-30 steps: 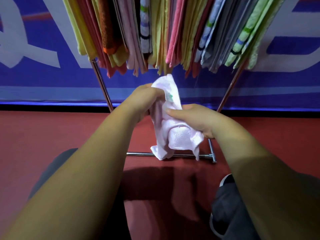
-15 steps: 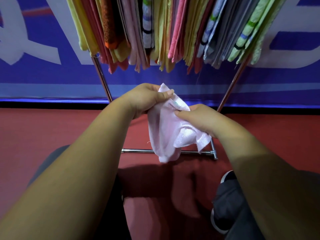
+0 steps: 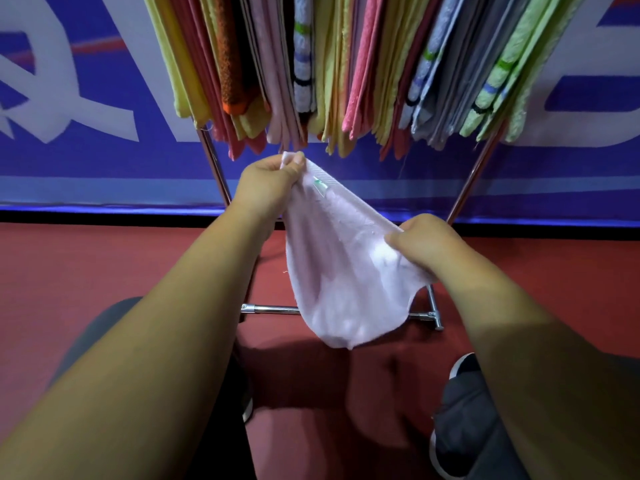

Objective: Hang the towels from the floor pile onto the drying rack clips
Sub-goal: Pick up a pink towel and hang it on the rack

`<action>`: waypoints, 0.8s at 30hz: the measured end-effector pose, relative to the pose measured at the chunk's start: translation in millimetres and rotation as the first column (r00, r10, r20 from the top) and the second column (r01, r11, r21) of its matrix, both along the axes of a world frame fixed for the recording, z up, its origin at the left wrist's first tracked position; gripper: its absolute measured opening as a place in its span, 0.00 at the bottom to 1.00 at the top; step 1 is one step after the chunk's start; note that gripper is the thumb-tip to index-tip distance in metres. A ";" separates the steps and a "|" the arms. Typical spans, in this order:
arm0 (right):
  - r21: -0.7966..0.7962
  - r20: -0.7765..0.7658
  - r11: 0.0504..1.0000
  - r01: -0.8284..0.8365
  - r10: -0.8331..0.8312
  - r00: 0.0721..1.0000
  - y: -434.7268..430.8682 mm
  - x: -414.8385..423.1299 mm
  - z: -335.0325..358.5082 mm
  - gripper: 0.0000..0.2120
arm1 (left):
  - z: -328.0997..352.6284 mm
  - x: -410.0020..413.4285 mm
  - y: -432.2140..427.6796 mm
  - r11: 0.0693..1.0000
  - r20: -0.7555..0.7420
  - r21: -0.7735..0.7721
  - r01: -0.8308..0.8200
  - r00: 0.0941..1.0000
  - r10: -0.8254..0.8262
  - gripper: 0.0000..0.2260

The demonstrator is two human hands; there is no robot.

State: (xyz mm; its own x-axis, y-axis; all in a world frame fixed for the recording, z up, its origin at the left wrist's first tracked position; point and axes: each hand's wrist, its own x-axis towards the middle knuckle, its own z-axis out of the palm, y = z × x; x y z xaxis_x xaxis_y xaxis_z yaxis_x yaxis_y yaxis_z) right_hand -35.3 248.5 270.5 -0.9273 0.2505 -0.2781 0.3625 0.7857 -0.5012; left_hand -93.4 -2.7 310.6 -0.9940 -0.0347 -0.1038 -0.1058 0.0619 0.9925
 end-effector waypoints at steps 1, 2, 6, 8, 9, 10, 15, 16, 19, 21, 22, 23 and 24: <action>0.021 -0.002 1.000 0.014 -0.014 1.000 1.1 -1.4 -1.0 0.15 | -0.9 -1.2 -2.7 1.000 -0.008 0.007 -0.029 1.000 0.030 0.11; 0.042 -0.009 0.999 0.027 -0.027 1.000 2.3 -2.7 -1.8 0.17 | -2.1 -3.4 -5.9 0.998 -0.015 0.014 -0.062 0.998 0.062 0.11; -0.032 -0.096 0.994 0.103 -0.106 0.990 7.0 -8.4 -3.7 0.19 | -2.5 -8.6 -20.1 0.979 -0.018 0.062 -0.195 0.980 0.196 0.12; -0.186 -0.161 0.971 0.150 -0.181 0.970 8.6 -9.3 -3.6 0.21 | -3.5 -10.7 -26.0 0.964 0.003 0.081 -0.252 0.967 0.253 0.11; -0.286 -0.191 0.942 0.176 -0.236 0.953 9.3 -8.8 -3.6 0.21 | -5.2 -12.2 -29.1 0.957 0.018 0.082 -0.278 0.961 0.277 0.11; -0.388 -0.221 0.900 0.199 -0.300 0.928 9.7 -8.6 -4.1 0.21 | -7.2 -13.2 -31.3 0.951 0.030 0.082 -0.298 0.955 0.296 0.11; -0.646 -0.186 0.689 0.327 -0.558 0.809 5.9 -9.0 3.5 0.22 | -9.3 -16.3 -37.3 0.911 0.079 -0.001 -0.412 0.908 0.411 0.12; -0.666 -0.177 0.664 0.340 -0.583 0.793 6.1 -10.5 5.4 0.23 | -8.1 -18.7 -39.1 0.892 0.081 -0.016 -0.452 0.889 0.451 0.13; -0.706 -0.212 0.637 0.310 -0.607 0.766 4.6 -13.9 6.5 0.22 | -4.7 -23.7 -44.1 0.862 0.091 -0.040 -0.506 0.857 0.507 0.15; -0.735 -0.223 0.613 0.290 -0.623 0.750 1.8 -13.1 8.1 0.20 | -5.9 -25.6 -44.4 0.866 0.104 -0.059 -0.497 0.859 0.501 0.14; -0.757 -0.218 0.592 0.276 -0.627 0.748 0.2 -12.1 10.1 0.19 | -6.6 -25.6 -42.7 0.870 0.095 -0.087 -0.486 0.865 0.493 0.15; -0.779 -0.204 0.569 0.265 -0.628 0.751 -1.1 -11.2 11.6 0.20 | -8.3 -25.0 -40.2 0.876 0.076 -0.136 -0.463 0.877 0.475 0.15; -0.794 -0.184 0.548 0.265 -0.630 0.754 -1.3 -12.3 11.2 0.19 | -11.1 -25.4 -37.7 0.878 0.048 -0.201 -0.434 0.891 0.451 0.15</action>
State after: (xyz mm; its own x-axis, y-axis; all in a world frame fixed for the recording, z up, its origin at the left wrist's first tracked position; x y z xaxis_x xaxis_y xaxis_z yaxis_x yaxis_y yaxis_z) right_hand -47.7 247.3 281.7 -0.8002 0.5688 -0.1899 0.1802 -0.0739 -0.9808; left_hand -118.7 -40.4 299.5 -0.8569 -0.4954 -0.1424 -0.2533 0.1641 0.9534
